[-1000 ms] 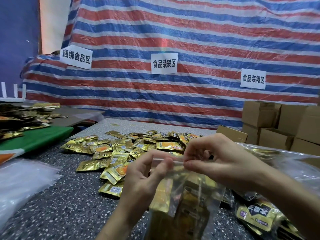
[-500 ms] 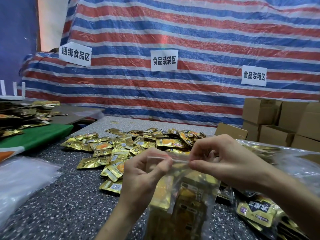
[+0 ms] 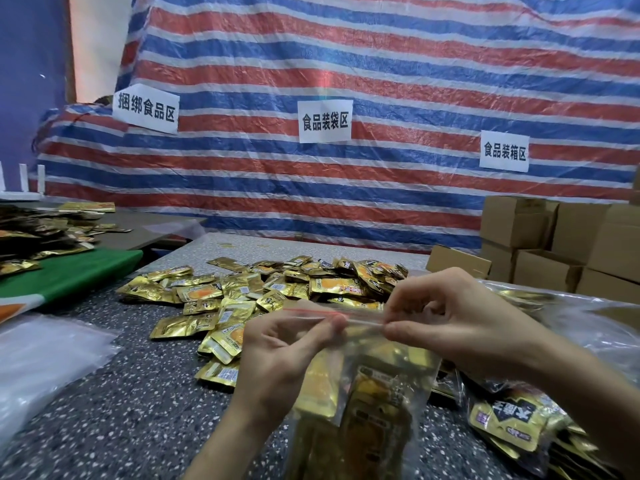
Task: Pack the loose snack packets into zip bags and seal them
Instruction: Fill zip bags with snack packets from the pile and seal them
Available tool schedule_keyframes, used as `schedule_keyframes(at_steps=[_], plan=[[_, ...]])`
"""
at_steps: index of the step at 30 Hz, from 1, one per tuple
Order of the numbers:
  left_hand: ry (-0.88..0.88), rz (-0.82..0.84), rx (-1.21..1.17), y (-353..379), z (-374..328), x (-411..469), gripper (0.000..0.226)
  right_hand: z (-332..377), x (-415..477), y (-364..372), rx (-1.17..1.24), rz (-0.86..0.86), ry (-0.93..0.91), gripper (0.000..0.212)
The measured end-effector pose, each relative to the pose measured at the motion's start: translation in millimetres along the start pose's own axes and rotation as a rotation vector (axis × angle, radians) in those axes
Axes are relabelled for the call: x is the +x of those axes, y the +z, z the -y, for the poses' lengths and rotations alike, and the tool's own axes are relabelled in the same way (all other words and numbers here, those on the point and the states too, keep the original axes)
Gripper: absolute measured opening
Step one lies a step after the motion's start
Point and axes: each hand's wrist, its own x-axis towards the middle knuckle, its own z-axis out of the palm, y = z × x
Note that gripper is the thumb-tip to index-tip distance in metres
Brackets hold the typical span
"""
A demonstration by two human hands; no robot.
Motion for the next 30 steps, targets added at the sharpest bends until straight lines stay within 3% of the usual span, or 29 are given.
schedule_keyframes(at_steps=[4,9,19,25,30], plan=[[0.01,0.018,-0.031,-3,3,0,0.02,-3,-2,1,0.055,-0.054,-0.032,0.009],[0.021,-0.024,-0.021,-3,4,3,0.007,-12,-5,0,0.177,-0.073,0.038,0.01],[-0.026,-0.063,-0.063,-4,7,4,0.011,-23,-15,2,0.298,-0.233,0.045,0.019],[-0.073,-0.103,-0.064,-13,8,7,0.044,-38,-24,3,0.416,-0.293,0.121,0.028],[-0.074,-0.107,-0.048,-12,10,7,0.044,-42,-30,5,0.49,-0.251,0.106,0.026]])
